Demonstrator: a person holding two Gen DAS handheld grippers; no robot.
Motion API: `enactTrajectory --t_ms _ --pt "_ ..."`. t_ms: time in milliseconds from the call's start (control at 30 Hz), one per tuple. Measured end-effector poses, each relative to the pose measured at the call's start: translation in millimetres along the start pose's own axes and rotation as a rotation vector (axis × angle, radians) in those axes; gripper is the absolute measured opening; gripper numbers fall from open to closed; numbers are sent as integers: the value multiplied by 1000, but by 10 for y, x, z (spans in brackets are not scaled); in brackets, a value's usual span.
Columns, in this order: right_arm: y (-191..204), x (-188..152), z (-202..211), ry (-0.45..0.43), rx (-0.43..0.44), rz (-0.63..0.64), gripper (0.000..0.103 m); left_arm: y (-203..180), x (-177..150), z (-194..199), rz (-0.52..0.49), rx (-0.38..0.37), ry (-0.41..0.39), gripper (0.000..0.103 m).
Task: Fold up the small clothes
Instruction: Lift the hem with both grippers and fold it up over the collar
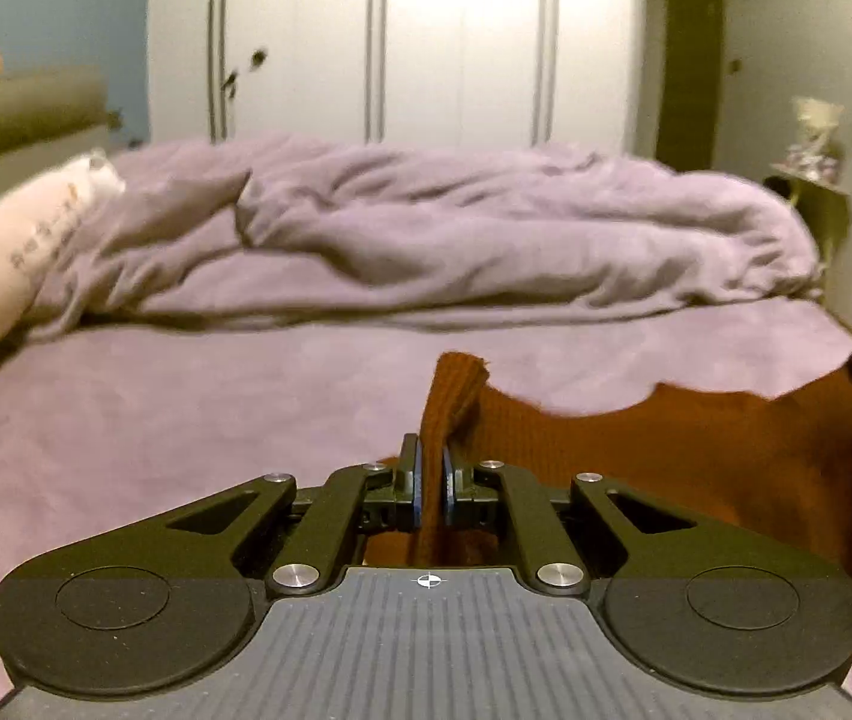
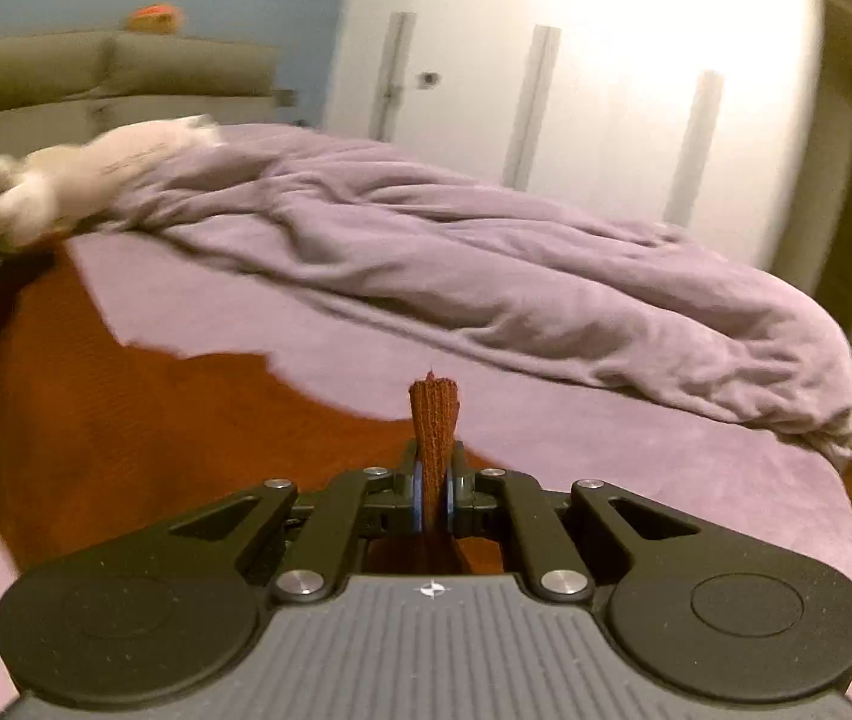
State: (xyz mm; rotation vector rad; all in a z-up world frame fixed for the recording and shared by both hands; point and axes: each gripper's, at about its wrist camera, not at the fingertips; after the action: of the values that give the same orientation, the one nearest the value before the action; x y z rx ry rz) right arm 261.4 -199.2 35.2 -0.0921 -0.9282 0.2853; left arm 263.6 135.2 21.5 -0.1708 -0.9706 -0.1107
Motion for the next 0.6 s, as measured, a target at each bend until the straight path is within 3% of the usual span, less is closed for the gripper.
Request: enactTrajectory --t_ms 200,267,300,333,367,467,533,600 --pt "5 -330 -776 215 20 -89 7 168 -438 -742 71 -16 241 12" --pt "5 -444 -877 261 23 -93 7 207 -547 -764 85 -35 245 20" --pt "8 -505 -892 275 27 -90 10 239 -567 -739 93 -52 228 33" --pt "11 -546 -889 281 31 -87 15 267 -567 -743 106 -74 230 55" --pt "1 -573 -895 284 45 -85 18 303 -560 -757 128 -105 239 60" --pt "-20 -563 -882 301 73 -87 27 305 -526 -767 153 -180 245 64" --pt "-75 -527 -862 287 114 -123 49 263 -501 -796 128 -195 237 65" --pt "-50 -537 -889 297 112 -114 50 197 -530 -828 102 -159 239 57"
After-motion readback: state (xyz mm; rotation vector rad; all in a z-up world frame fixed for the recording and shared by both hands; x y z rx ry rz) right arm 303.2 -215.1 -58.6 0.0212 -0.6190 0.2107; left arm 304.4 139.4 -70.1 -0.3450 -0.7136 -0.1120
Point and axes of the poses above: each gripper's, at about its wrist camera, not at the fingertips, and z roughly against the way its jaws point, y to its left, x to its top, and after that the axes turned 7 degrees about -x, right-handed
